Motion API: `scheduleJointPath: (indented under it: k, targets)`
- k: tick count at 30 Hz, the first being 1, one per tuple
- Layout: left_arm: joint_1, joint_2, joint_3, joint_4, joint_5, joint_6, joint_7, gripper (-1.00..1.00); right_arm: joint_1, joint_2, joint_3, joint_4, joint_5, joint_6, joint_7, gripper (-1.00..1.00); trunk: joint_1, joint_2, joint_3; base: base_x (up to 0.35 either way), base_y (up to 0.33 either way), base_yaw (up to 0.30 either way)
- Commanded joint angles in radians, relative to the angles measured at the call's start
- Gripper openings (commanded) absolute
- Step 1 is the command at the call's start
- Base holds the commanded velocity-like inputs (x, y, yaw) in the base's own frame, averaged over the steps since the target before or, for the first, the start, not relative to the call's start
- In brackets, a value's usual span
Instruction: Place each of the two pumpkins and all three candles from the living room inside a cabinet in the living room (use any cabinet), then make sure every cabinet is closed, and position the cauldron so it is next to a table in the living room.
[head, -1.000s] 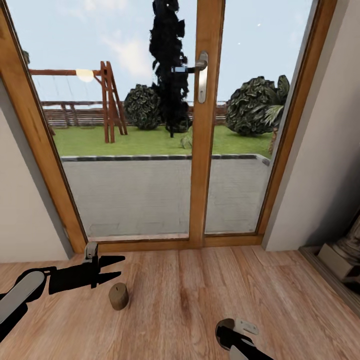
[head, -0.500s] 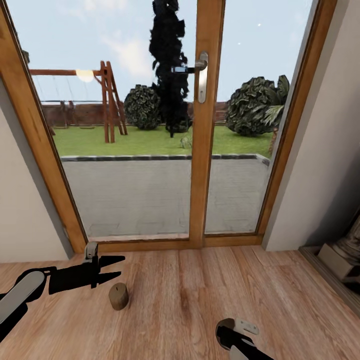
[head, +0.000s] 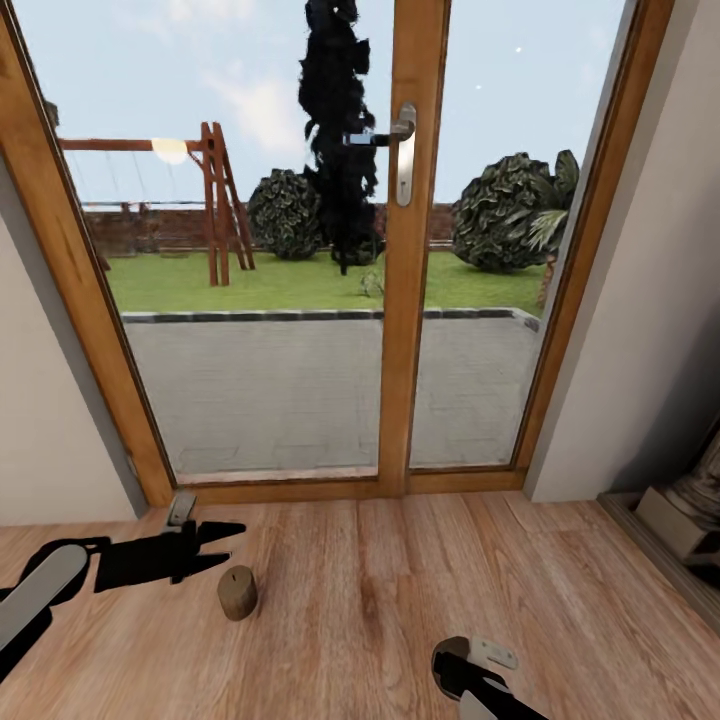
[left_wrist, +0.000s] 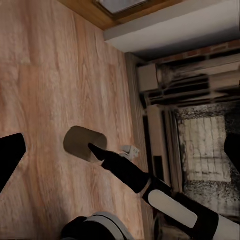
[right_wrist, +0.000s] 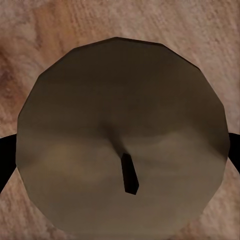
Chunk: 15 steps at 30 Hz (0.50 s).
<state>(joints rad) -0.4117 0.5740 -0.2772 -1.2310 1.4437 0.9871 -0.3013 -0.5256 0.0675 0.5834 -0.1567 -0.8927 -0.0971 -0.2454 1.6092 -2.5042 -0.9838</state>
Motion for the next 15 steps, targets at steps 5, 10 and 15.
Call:
scheduleJointPath:
  k: [5, 10, 15]
  targets:
    - [-0.001, 0.001, 0.031, 0.051, -0.014, -0.005, 0.093, 1.0, -0.001, 0.0, 0.009, 0.0, -0.011, -0.004, -0.005, -1.0, 0.0, 0.0, -0.001, 0.0, 0.0, 0.0]
    - [-0.001, -0.007, 0.108, 0.063, -0.015, -0.027, 0.382, 1.0, -0.001, 0.0, 0.009, -0.001, -0.011, -0.005, -0.004, -1.0, 0.0, 0.0, -0.001, 0.0, 0.0, 0.0]
    - [-0.001, -0.028, 0.125, 0.055, -0.014, -0.131, 0.68, 1.0, -0.001, -0.001, 0.01, -0.001, -0.011, -0.007, -0.003, -1.0, 0.0, 0.0, -0.001, 0.0, 0.0, 0.0]
